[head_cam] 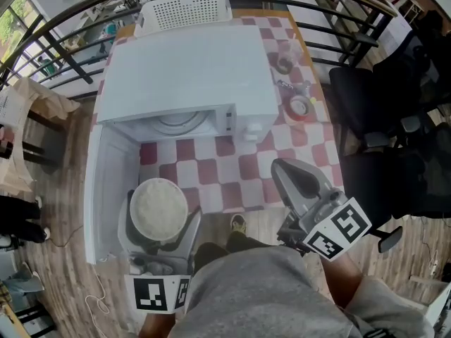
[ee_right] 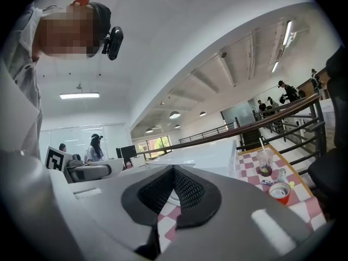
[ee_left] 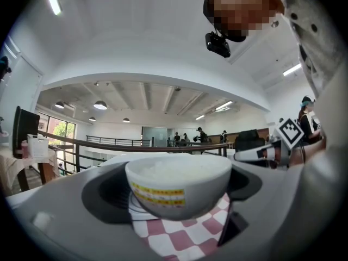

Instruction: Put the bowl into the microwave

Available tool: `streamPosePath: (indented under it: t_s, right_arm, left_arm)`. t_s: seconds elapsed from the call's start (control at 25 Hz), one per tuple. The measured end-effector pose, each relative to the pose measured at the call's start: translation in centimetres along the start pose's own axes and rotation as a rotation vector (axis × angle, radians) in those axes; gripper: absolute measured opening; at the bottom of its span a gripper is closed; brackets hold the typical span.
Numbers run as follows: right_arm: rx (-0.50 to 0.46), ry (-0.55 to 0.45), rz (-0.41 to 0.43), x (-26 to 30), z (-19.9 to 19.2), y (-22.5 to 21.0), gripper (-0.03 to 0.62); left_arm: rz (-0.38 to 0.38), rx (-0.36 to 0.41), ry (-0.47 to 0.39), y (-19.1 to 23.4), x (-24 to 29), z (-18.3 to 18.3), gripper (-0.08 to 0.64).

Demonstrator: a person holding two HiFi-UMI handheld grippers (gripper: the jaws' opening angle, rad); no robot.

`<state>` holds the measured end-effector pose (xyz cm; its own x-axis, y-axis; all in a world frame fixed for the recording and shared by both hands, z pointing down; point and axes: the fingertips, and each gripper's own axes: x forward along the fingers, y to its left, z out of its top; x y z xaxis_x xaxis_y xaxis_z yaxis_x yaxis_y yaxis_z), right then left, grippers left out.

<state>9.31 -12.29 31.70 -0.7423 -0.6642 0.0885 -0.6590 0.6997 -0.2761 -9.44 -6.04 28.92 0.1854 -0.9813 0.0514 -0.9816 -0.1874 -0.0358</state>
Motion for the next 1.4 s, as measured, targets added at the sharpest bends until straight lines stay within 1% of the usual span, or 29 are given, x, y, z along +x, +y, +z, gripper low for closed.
streamPosePath:
  t_s: [0.28, 0.68, 0.88, 1.4]
  right_arm:
    - [-0.002, -0.015, -0.002, -0.3, 0.9, -0.8, 0.000]
    - [-0.003, -0.026, 0.003, -0.7, 1.0, -1.3, 0.000]
    - [-0.003, -0.023, 0.012, -0.5, 1.0, -1.2, 0.000]
    - [-0.009, -0.020, 0.039, -0.7, 1.0, -0.6, 0.000]
  left_arm:
    - [-0.005, 0.011, -0.009, -0.7, 0.7, 0.7, 0.506]
    - [-0.020, 0.031, -0.018, -1.8, 1.1, 1.0, 0.506]
    - [-0.017, 0.020, -0.012, -1.8, 1.1, 0.7, 0.508]
    - [-0.008, 0.023, -0.025, -2.2, 0.6, 1.2, 0.506]
